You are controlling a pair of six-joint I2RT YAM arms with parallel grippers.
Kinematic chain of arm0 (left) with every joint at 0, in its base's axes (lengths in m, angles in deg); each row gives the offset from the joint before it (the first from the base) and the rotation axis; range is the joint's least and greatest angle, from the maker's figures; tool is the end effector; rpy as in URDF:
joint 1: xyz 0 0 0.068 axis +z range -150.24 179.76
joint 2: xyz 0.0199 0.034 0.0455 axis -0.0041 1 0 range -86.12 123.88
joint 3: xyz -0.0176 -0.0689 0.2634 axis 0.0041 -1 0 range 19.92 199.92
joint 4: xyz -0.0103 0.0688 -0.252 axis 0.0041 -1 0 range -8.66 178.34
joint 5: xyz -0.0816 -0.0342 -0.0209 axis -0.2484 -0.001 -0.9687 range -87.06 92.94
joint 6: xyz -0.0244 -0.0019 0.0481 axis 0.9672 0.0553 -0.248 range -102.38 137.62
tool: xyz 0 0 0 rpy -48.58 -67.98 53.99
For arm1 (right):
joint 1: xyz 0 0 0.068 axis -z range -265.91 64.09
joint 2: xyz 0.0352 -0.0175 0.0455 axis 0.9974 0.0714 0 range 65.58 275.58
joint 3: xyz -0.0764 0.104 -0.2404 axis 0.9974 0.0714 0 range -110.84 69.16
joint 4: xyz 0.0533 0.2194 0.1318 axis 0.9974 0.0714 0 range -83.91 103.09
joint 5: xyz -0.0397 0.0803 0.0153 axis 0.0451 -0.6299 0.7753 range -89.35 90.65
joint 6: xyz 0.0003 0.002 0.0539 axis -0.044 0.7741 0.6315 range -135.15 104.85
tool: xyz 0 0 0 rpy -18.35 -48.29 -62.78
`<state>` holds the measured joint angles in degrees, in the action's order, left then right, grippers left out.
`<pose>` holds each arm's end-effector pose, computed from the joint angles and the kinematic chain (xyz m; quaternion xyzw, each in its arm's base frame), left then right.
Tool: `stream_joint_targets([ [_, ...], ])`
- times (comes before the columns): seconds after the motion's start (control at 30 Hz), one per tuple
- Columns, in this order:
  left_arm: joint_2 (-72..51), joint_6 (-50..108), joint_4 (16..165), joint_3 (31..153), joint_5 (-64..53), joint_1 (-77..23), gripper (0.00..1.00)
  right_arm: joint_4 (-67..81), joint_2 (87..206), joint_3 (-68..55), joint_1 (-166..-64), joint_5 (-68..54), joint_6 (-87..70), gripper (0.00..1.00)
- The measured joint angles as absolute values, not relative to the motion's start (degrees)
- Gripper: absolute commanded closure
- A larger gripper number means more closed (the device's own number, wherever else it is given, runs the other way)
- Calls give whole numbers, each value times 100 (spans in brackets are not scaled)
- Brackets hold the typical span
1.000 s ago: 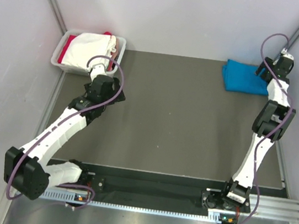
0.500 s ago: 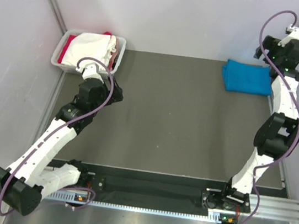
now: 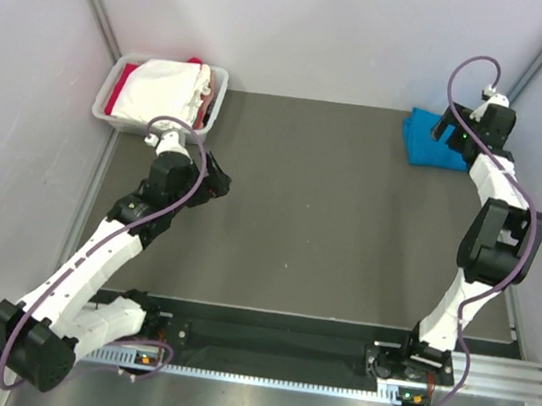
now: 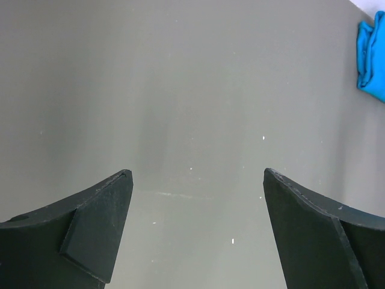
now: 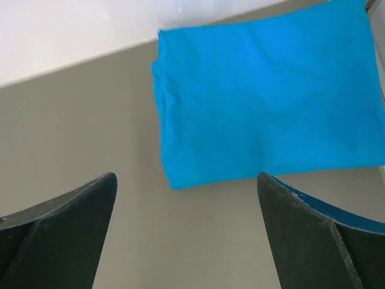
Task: Fold and stack the t-shirts
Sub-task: Neatly place the folded tshirt to the corner, then reset both grippers
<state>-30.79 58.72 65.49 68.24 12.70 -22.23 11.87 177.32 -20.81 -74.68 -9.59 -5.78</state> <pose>0.2016 -0.0748 0.3060 -0.1851 0.8433 -0.1985 0.4640 0.4565 -0.0841 0.2732 0.1068 0.8463 0.0679 0.5175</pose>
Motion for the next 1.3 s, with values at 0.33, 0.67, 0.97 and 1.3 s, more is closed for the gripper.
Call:
stream_joint_targets([
  [0.33, -3407, 5997, 6514, 6811, 1281, -2210, 4, 989, 16757, -1771, -7488, -1140, 239, 0],
  [0.67, -3238, 6015, 6564, 6802, 1211, -2206, 2, 1037, 15634, -809, -7488, -1355, 582, 1],
  [0.97, -3151, 6012, 6789, 6795, 1135, -2206, 2, 1028, 14382, 398, -7488, -1446, 694, 0],
  [1.3, -2823, 6012, 7189, 6717, 1176, -2193, 2, 320, 13175, 1670, -7523, -1285, 950, 0],
])
